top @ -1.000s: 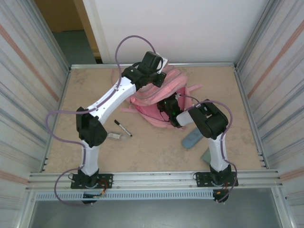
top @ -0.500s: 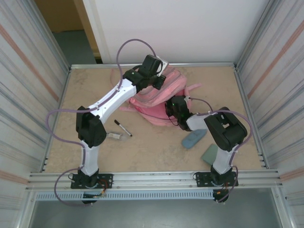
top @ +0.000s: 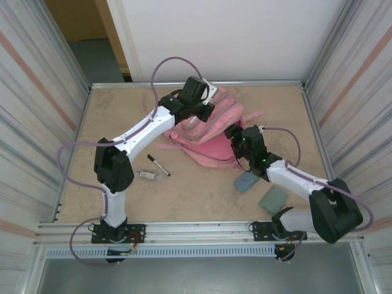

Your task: Pack the student bag

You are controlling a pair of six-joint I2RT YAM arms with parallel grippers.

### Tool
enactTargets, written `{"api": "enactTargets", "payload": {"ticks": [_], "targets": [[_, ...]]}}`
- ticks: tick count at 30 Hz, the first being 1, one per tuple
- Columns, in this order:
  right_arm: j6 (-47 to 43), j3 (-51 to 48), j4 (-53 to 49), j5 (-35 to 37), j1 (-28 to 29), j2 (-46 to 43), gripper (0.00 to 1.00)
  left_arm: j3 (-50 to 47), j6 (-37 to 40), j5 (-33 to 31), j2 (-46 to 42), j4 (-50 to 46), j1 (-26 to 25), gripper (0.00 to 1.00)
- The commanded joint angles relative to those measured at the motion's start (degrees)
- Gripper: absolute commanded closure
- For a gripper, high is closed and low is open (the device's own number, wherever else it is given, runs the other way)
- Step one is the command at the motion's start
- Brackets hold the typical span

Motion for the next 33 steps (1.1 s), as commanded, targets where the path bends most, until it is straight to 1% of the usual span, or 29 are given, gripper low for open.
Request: {"api": "enactTargets", "payload": {"ticks": [1,3,5,10,11,13,15,18,20,22,25,28,31,33], "targets": [[-15.41,-0.47,-13.65,-3.79,-1.31,-3.07,0.23,-2.75,1.36,-1.99,-1.71,2.12,0.47,1.0],[-20.24,-0.37,-14.12,-9.4,-2.71,-4.43,0.23,-3.91,1.7,-2.05,-1.15,2.87,0.3,1.0],[-22.29,0.29,-15.69,-12.47,-3.67,-6.01,0.23,-4.35,1.22,-2.08,-0.53,2.74,0.18,1.0],[-28.37,4.44,-24.84,-11.68,-4.8,-9.12,0.23,-6.41,1.22,-0.88,-0.42,3.65,0.27,1.0],[-29.92,5.24,-26.36,-11.39,-4.96,-9.3,0.23,-6.02,1.18,-0.25,-0.34,3.04,0.31,0.93],[-33.12,7.0,-29.66,-10.19,-5.04,-9.37,0.24,-4.74,0.1,2.06,-0.6,0.3,0.47,0.72],[-36.55,8.86,-31.69,-9.85,-5.0,-8.58,0.24,-5.4,-1.95,4.96,-2.06,-1.14,1.18,0.61],[-42.87,13.29,-34.3,-10.53,-3.5,-5.81,0.28,-9.76,-8.3,7.17,-5.24,-1.26,3.67,0.5],[-46.47,16.54,-36.03,-8.99,-1.17,-3.59,0.32,-12.87,-11.39,7.94,-7.3,-1.92,6.09,0.44],[-48.38,18.68,-36.35,-5.85,2.09,-1.46,0.34,-17.25,-13.85,6.68,-9.75,-1.7,8.44,0.38],[-49.58,20.53,-33.76,-8.47,4.35,2.31,0.37,-23.45,-17.23,5.38,-12.23,-0.48,13.05,0.31],[-49.64,22.4,-32.42,-8.85,5.51,6.02,0.37,-26.52,-19.83,9.68,-11.4,-0.59,18.54,0.31],[-49.96,23.54,-31.26,-9.33,6.38,9.88,0.36,-28.63,-20.88,13.9,-9.08,0.6,22.51,0.24],[-50.17,24.49,-31.72,-8.35,7.0,12.11,0.36,-28.57,-21.14,14.39,-7.1,1.18,23.63,0.19]]}}
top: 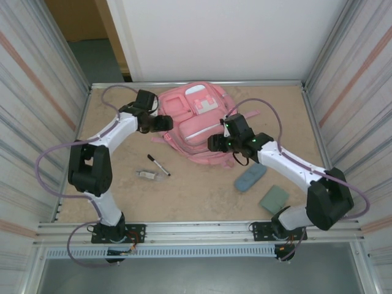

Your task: Pack the student bag

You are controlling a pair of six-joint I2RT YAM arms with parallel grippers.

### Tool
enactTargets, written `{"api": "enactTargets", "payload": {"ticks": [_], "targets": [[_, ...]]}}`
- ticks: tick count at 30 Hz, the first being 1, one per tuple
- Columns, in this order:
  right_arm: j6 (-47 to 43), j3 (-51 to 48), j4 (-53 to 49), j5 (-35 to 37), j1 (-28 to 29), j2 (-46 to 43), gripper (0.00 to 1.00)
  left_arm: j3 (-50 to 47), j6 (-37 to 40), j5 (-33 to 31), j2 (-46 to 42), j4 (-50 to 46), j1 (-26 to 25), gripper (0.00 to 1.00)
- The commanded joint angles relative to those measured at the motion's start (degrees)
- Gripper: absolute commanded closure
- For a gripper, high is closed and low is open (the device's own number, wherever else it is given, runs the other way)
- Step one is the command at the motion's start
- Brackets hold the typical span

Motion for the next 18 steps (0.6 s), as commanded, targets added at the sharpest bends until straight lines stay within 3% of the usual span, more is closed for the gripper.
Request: {"api": "enactTargets", "payload": {"ticks": [1,6,11,15,18], "targets": [[-2.13,2.29,0.0,1.22,1.22,2.83,0.36,-0.65,-2.68,4.44,2.73,1.48,0.86,0.16],[-1.46,2.01,1.15,1.97,2.49,4.5,0.36,-2.18,-3.61,6.61,5.07,9.52,2.04,0.06],[-0.41,1.16,2.22,3.44,3.62,4.88,0.36,-7.2,-8.46,21.26,8.59,26.36,5.21,0.08],[-0.03,1.06,2.62,3.86,4.07,5.76,0.36,-9.68,-9.86,21.11,9.16,30.64,5.09,0.21],[0.66,0.54,3.48,4.13,4.22,6.36,0.36,-9.24,-9.83,22.73,10.4,29.78,5.09,0.43]]}}
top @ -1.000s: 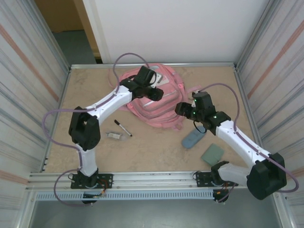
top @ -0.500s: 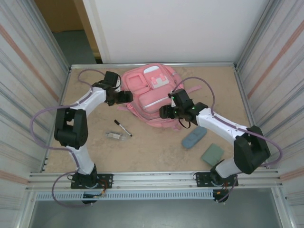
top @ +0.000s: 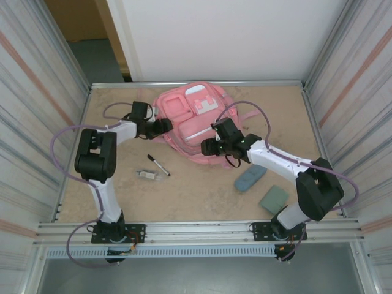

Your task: Pack the student bag

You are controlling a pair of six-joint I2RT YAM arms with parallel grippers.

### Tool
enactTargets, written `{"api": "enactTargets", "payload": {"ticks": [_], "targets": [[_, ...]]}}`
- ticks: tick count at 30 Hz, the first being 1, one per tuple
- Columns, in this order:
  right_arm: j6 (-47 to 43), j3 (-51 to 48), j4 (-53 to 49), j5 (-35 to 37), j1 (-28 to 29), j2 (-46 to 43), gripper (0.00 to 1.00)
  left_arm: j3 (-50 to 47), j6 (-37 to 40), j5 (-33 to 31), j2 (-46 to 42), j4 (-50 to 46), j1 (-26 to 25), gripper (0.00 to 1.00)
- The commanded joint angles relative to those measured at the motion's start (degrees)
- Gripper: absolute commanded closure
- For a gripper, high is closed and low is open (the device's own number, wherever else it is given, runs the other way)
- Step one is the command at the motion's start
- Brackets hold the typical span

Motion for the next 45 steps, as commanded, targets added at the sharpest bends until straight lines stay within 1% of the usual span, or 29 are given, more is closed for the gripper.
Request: {"api": "enactTargets", "payload": {"ticks": [1,2,4,5,7,8,13,16,17,20,22,25,27,31,34,35,37,39,41,42,43,45], "targets": [[0.59,-0.15,1.76,1.35,0.48,1.6,0.36,-0.41,-0.9,4.5,0.72,3.91,-0.26,0.53],[0.0,0.1,2.04,0.93,0.37,2.24,0.36,-1.18,-0.87,4.51,0.24,4.2,-0.27,0.63],[-1.76,0.96,2.07,0.7,0.26,4.35,0.36,-2.77,-1.3,4.31,-1.67,4.37,-0.27,0.77],[-2.46,1.64,1.94,-0.05,-0.33,5.8,0.38,-3.63,-1.53,4.02,-3.17,4.0,-0.27,0.81],[-2.72,2.77,1.99,-4.82,-3.07,8.7,0.47,-5.36,-1.96,3.31,-6.91,2.75,-0.31,0.87],[-2.59,2.96,2.76,-6.51,-4.41,10.17,0.49,-6.57,-2.3,2.74,-8.89,2.35,-0.35,0.9],[-3.72,5.43,5.64,-8.3,-9.2,15.61,0.5,-11.16,-6.99,0.59,-15.12,0.5,-1.14,0.98],[-4.15,7.18,8.41,-9.42,-11.53,18.09,0.51,-14.58,-12.18,-0.39,-19.03,3.03,-3.19,0.98],[-4.87,8.08,9.0,-9.57,-12.02,18.87,0.51,-15.81,-13.57,-1.4,-20.28,3.74,-4.14,0.98],[-6.7,11.57,10.02,-9.97,-13.67,21.85,0.52,-17.88,-18.08,-8.33,-23.9,3.25,-7.58,0.98],[-7.11,12.9,11.34,-10.61,-14.89,22.89,0.52,-19.0,-21.04,-10.64,-25.23,3.13,-9.32,0.98],[-7.53,12.37,12.88,-10.69,-15.93,20.69,0.52,-21.28,-25.11,-11.58,-26.31,4.39,-10.02,0.98],[-8.35,7.93,16.53,-10.05,-15.72,15.84,0.51,-22.47,-26.89,-12.54,-26.81,5.23,-9.98,1.0],[-10.67,-4.26,24.77,-8.67,-13.13,3.98,0.47,-22.38,-28.46,-12.28,-27.69,4.19,-9.93,1.0],[-12.72,-11.7,29.58,-10.56,-9.63,-3.73,0.47,-22.93,-30.93,-11.65,-27.95,5.56,-10.19,1.0],[-14.64,-14.22,31.1,-11.82,-7.77,-6.1,0.47,-22.93,-31.58,-11.19,-27.85,6.43,-10.11,1.0],[-20.84,-17.32,32.74,-15.05,-3.53,-8.16,0.46,-21.9,-31.8,-9.71,-27.05,7.25,-10.12,1.0],[-25.74,-18.75,33.13,-17.97,0.63,-8.25,0.45,-20.7,-31.8,-8.94,-26.28,6.64,-10.37,1.0],[-27.64,-19.41,35.39,-20.39,3.58,-6.36,0.46,-20.49,-33.06,-8.26,-25.72,7.61,-10.55,1.0],[-29.0,-19.86,37.8,-20.46,5.47,-4.89,0.47,-20.63,-34.82,-7.03,-25.28,8.71,-10.57,1.0],[-30.71,-20.5,40.58,-19.14,7.28,-3.61,0.48,-20.8,-36.43,-5.29,-24.76,10.19,-10.55,1.0],[-37.07,-22.66,49.73,-15.04,11.83,0.38,0.51,-20.45,-39.43,-1.27,-23.75,13.51,-10.68,1.0]]}}
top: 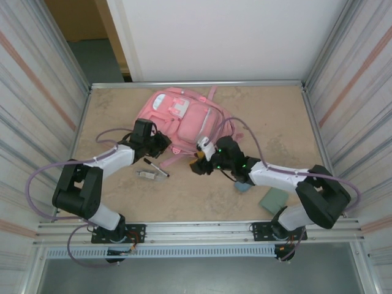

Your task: Pack the student bag

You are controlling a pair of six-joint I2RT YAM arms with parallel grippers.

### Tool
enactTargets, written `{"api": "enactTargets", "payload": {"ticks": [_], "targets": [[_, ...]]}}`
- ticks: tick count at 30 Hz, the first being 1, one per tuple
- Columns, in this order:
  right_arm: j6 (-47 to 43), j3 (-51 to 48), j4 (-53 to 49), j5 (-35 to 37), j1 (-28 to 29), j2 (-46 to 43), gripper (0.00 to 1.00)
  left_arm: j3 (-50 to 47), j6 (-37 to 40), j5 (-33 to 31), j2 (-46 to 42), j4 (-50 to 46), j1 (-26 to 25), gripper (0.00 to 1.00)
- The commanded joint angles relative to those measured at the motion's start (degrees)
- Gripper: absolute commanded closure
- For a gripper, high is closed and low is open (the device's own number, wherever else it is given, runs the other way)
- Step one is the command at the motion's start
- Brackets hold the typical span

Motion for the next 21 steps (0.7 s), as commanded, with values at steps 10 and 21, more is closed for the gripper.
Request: {"api": "enactTargets", "payload": {"ticks": [10,21], "targets": [[-13.02,-0.81,33.52,22.61,8.48,23.53,0.54,3.33,-5.84,7.26,-2.34,5.1,-2.89,1.0],[-11.95,-1.26,43.81,35.78,8.85,28.33,0.5,3.14,-6.62,8.05,-3.61,5.76,-5.52,1.0]]}}
